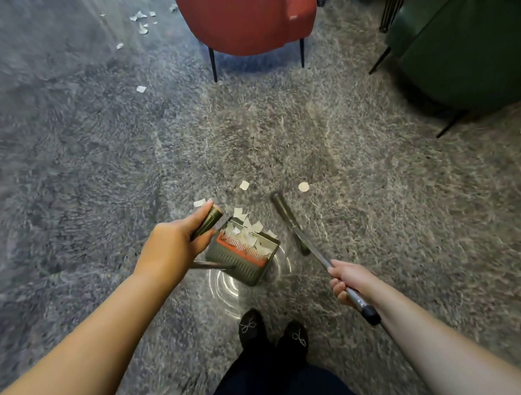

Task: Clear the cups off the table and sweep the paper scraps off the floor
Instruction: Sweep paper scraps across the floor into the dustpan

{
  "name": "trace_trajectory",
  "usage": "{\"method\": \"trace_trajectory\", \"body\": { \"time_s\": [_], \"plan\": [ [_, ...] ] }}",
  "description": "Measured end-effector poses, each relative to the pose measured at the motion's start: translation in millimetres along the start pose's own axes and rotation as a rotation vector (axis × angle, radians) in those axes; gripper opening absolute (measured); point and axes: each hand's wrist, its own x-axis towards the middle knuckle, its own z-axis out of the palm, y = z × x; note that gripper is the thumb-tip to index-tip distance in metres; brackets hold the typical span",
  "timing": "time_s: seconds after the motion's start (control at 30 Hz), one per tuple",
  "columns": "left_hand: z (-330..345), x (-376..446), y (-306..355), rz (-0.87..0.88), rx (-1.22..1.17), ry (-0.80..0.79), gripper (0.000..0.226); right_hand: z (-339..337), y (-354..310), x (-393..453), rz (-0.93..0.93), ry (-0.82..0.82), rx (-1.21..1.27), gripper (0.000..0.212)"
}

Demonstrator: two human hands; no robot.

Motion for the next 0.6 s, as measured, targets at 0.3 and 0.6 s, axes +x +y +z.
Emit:
{"method": "trace_trajectory", "body": {
  "time_s": [0.3,0.6],
  "plan": [
    [-22,47,-23,0.022,-0.002,-0.102,0.058,58,-36,-6,-0.029,-0.076,-0.181,0.049],
    [-29,47,-39,0.083,-0.033,-0.024,0.064,37,-52,-20,-0.12,-0.031,-0.086,0.052]
  ]
}}
